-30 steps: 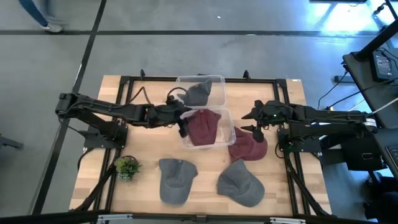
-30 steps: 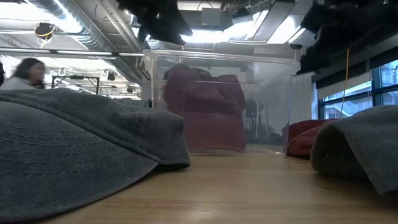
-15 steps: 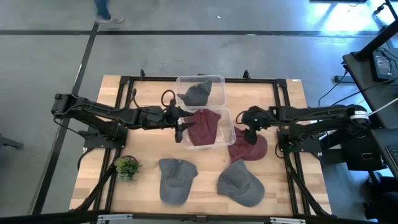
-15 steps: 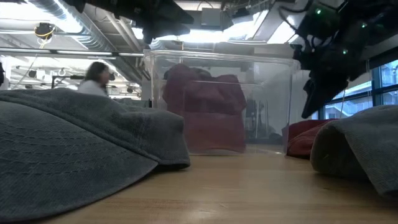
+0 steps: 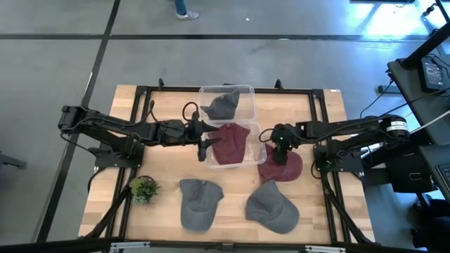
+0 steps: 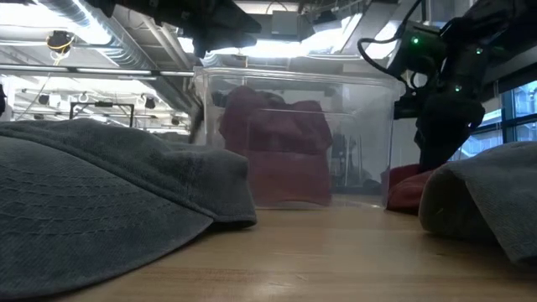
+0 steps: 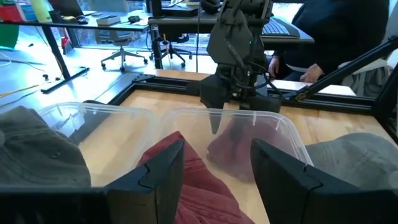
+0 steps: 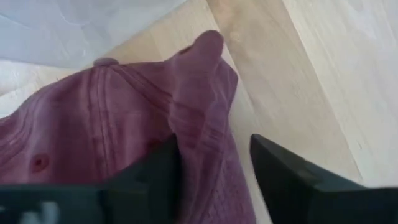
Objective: Pick & Place hat
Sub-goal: Put the red cap into the bottom transparent bin
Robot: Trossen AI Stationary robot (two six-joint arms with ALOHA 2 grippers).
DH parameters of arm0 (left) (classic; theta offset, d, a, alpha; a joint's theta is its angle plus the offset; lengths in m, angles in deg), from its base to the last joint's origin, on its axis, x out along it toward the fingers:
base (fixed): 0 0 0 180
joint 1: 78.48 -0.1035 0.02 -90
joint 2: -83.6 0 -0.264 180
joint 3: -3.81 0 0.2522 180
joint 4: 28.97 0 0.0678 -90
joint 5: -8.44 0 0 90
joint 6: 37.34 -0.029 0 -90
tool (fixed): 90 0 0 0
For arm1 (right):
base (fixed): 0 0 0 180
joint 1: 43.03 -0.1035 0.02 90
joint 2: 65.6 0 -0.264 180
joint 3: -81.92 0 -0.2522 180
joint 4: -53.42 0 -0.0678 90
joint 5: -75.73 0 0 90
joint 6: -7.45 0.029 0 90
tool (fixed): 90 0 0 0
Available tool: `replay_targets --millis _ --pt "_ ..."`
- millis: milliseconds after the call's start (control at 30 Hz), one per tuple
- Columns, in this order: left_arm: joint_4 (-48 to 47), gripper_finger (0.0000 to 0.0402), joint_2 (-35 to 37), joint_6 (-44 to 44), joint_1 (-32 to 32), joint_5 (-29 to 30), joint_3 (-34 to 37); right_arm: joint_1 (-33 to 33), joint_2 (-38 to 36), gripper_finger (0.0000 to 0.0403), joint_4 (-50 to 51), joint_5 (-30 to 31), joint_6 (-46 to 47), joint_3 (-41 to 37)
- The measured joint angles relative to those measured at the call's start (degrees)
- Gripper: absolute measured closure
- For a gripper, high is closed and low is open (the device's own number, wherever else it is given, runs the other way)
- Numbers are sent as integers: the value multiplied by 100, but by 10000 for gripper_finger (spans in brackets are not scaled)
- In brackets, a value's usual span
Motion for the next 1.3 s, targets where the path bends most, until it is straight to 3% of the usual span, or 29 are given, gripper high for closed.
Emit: replay_targets --millis 267,467,733,967,1100,1300 --pt "2 221 0 4 0 22 0 0 -34 387 113 -46 -186 0" --pt "4 223 0 -213 0 24 0 -53 -603 396 495 1 -140 0" --pt "369 220 -4 -215 -2 29 0 -372 -2067 399 1067 359 -168 311" --pt "658 219 -7 -194 -77 26 -53 -818 -2866 400 1984 1658 -304 1308" --pt "753 222 -122 -163 -233 -19 -271 -996 -2916 400 1683 2225 -876 1917" --pt "1266 228 -742 -228 -444 -550 -696 -1080 -2672 401 166 2208 -2186 2217"
